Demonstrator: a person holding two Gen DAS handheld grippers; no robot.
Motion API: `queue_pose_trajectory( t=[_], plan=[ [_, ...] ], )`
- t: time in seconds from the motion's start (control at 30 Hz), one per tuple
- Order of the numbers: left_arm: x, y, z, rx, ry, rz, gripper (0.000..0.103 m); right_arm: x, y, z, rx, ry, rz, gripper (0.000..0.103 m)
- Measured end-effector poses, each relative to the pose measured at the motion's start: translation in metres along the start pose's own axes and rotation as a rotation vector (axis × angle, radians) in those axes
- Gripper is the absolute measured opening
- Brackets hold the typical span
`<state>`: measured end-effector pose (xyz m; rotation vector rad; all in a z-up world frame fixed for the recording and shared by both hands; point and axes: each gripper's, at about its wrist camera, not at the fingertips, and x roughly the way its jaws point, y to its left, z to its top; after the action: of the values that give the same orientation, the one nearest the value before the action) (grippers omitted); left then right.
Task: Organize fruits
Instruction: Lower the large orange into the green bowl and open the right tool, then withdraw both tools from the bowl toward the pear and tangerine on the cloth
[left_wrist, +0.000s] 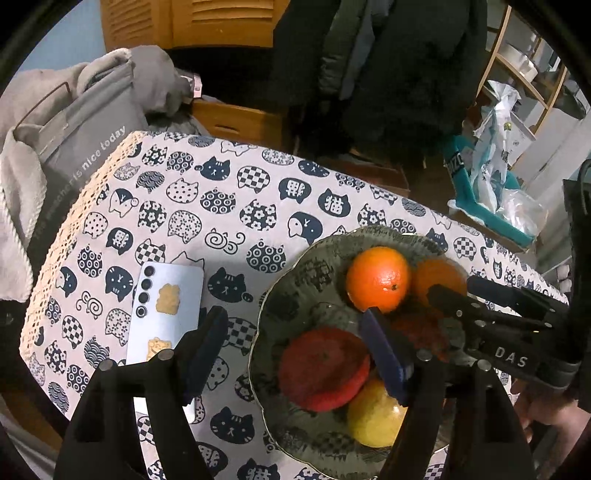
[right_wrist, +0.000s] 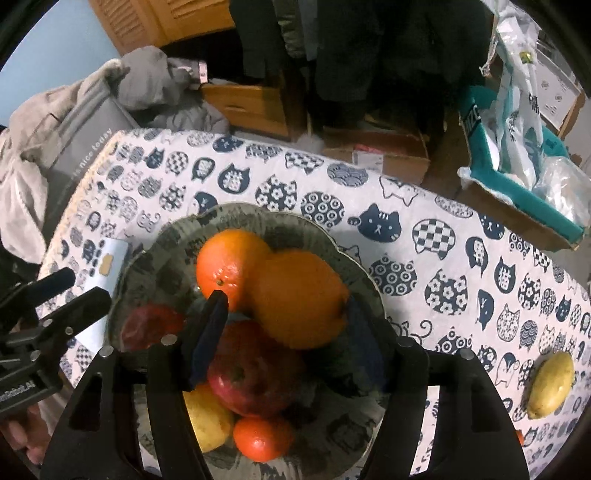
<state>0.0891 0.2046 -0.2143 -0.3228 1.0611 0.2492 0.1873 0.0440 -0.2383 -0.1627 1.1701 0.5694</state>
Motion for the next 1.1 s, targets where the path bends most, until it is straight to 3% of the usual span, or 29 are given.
queue_pose_trajectory(
  t=[0.2,0.63,0.83,1.1],
  plan=[
    [-0.015,-0.009,0.002,0.015,-0.030,-0.018,0.077,-0.028,-0.004,0.003,0.009,-0.057,-0.008,0.068],
    [-0.070,-0.028,0.004,0.050,-0.146,-0.043,0.081,-0.109,-0.007,-0.003,-0.055,-0.227,-0.169,0.072],
    [-0.098,-0.033,0.003,0.033,-0.200,-0.067,0.081,-0.150,-0.011,-0.012,-0.059,-0.322,-0.191,0.076],
    [-0.137,-0.056,-0.004,0.092,-0.277,-0.076,0.086,-0.201,-0.021,-0.028,-0.046,-0.402,-0.196,0.080]
  ],
)
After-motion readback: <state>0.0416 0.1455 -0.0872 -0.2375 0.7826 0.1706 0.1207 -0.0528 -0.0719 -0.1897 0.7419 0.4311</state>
